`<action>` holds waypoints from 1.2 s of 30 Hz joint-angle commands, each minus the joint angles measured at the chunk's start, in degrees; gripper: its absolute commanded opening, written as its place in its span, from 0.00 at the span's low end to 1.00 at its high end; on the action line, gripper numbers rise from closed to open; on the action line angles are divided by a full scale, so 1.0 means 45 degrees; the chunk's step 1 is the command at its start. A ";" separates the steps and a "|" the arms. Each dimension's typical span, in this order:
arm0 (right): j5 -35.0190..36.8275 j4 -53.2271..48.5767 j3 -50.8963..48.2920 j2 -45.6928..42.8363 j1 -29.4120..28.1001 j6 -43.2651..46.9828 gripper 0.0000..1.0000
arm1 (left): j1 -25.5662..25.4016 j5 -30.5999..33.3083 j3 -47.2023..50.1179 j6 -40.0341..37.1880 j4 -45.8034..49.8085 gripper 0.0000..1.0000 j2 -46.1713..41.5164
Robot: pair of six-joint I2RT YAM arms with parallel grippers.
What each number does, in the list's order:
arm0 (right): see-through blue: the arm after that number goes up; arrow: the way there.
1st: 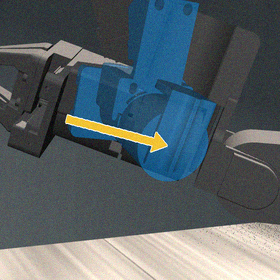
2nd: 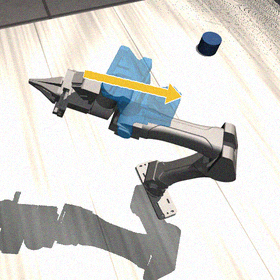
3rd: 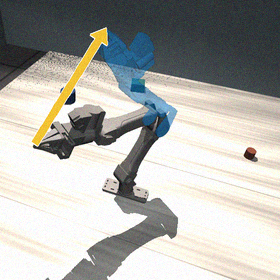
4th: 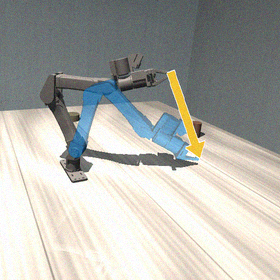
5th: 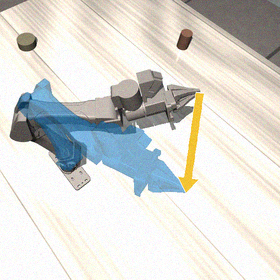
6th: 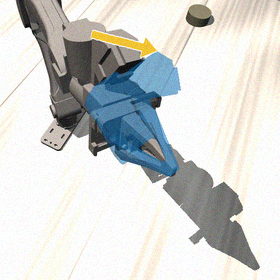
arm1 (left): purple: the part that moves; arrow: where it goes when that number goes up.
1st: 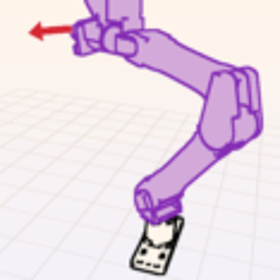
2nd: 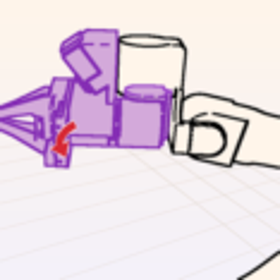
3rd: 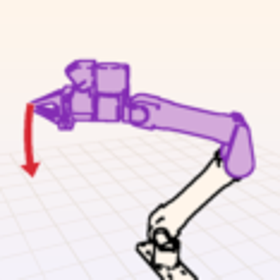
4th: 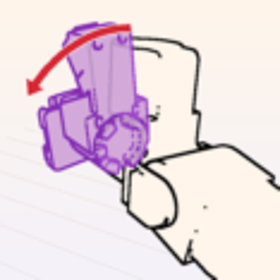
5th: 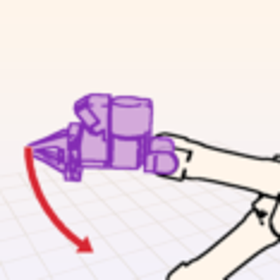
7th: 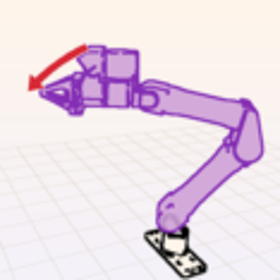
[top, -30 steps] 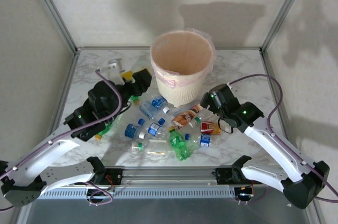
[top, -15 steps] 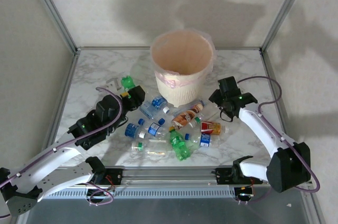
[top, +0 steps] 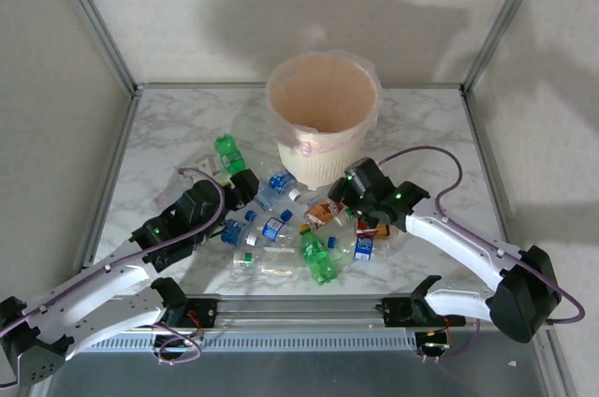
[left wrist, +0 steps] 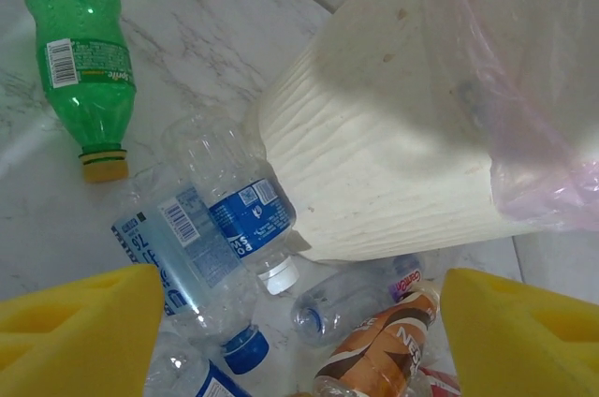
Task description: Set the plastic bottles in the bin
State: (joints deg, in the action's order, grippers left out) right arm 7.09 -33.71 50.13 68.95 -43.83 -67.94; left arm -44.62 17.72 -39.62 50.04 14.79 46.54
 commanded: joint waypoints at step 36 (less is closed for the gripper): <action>0.0366 0.0953 0.1446 0.4115 -0.2072 -0.4853 0.82 | 0.2335 -0.1533 -0.0171 -0.0036 0.0425 0.81 -0.0841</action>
State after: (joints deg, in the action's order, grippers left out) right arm 8.75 -29.76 56.27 86.50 -52.56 -88.29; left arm -34.83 11.51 -39.64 50.83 15.70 43.72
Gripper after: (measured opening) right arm 0.826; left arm 0.811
